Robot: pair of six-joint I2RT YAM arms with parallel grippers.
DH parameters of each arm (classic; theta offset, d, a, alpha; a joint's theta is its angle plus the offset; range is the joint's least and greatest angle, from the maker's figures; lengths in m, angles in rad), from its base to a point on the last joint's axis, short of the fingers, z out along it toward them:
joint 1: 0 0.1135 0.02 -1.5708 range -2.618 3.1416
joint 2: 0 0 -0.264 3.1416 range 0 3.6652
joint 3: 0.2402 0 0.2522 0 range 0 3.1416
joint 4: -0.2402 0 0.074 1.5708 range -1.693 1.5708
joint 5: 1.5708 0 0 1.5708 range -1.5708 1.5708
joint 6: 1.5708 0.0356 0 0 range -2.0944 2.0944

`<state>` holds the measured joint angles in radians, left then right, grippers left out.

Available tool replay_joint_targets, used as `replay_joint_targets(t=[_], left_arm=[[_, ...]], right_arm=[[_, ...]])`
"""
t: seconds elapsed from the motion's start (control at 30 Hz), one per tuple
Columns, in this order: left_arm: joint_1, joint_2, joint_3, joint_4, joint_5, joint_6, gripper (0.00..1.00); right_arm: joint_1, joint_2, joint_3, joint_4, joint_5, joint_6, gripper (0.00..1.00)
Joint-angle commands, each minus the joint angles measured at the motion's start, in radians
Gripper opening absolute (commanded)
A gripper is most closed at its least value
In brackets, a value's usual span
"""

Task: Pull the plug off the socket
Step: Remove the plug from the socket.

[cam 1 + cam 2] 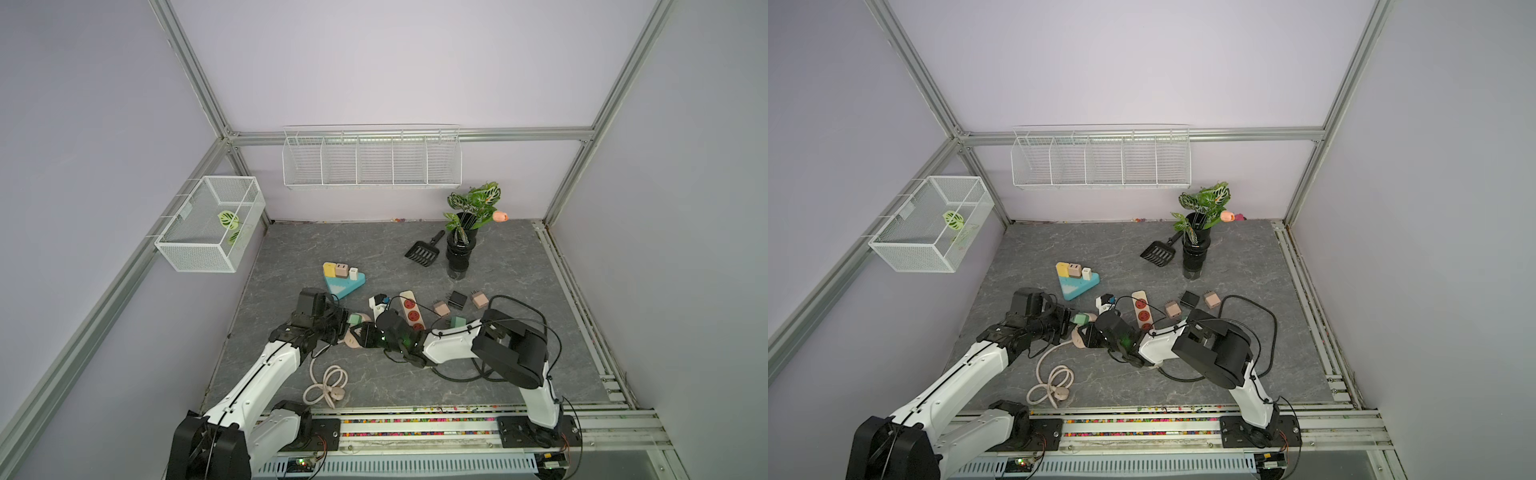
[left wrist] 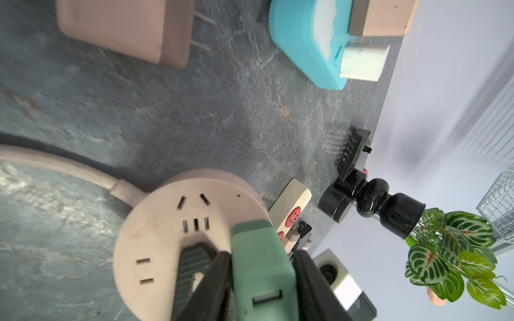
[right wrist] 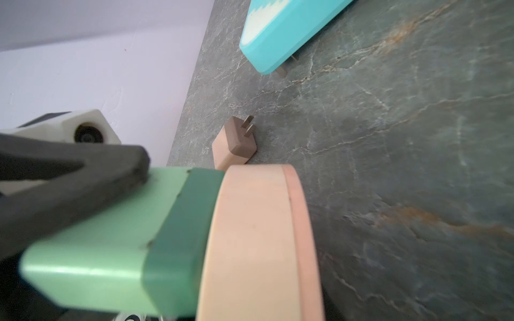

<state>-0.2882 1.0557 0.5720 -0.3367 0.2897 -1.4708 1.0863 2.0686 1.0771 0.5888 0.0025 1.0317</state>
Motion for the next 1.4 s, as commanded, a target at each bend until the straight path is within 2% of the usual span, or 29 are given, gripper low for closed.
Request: replay_joint_targets(t=[0.0,0.07,0.1,0.23,0.27,0.47,0.63,0.73,0.9,1.1,1.23,1.37], left_arm=[[-0.005,0.020,0.013,0.013,0.048,0.017,0.41],[-0.005,0.019,0.013,0.009,0.037,0.024,0.40],[-0.005,0.014,0.014,0.000,0.028,0.030,0.35],[-0.005,-0.001,0.021,-0.034,-0.020,0.044,0.05],[-0.005,-0.001,0.027,-0.043,-0.032,0.045,0.00],[0.008,0.009,0.100,-0.093,-0.105,0.100,0.00],[0.049,0.080,0.315,-0.283,-0.190,0.249,0.00],[0.080,0.110,0.373,-0.312,-0.196,0.275,0.00],[0.133,0.110,0.344,-0.306,-0.124,0.288,0.00],[0.130,0.015,0.187,-0.250,-0.080,0.250,0.00],[0.095,-0.029,0.178,-0.288,-0.170,0.265,0.00],[0.051,0.012,0.219,-0.241,-0.204,0.310,0.00]], right_arm=[[0.013,0.039,0.011,-0.022,-0.024,-0.010,0.00],[0.012,0.045,0.014,-0.021,-0.024,-0.008,0.00],[0.013,0.046,0.014,-0.021,-0.023,-0.007,0.00],[0.013,0.048,0.003,-0.018,-0.015,0.003,0.00],[0.011,0.048,-0.002,-0.024,-0.008,0.006,0.00],[0.006,0.054,-0.017,-0.054,0.019,0.033,0.00],[0.010,0.054,-0.014,-0.116,0.039,0.017,0.00],[0.014,0.054,-0.031,-0.138,0.062,0.019,0.00],[0.005,0.055,-0.054,-0.137,0.089,0.053,0.00],[-0.008,0.045,-0.052,-0.154,0.122,0.099,0.00],[-0.009,0.046,-0.015,-0.221,0.143,0.119,0.00],[0.008,0.079,0.047,-0.281,0.110,0.109,0.00]])
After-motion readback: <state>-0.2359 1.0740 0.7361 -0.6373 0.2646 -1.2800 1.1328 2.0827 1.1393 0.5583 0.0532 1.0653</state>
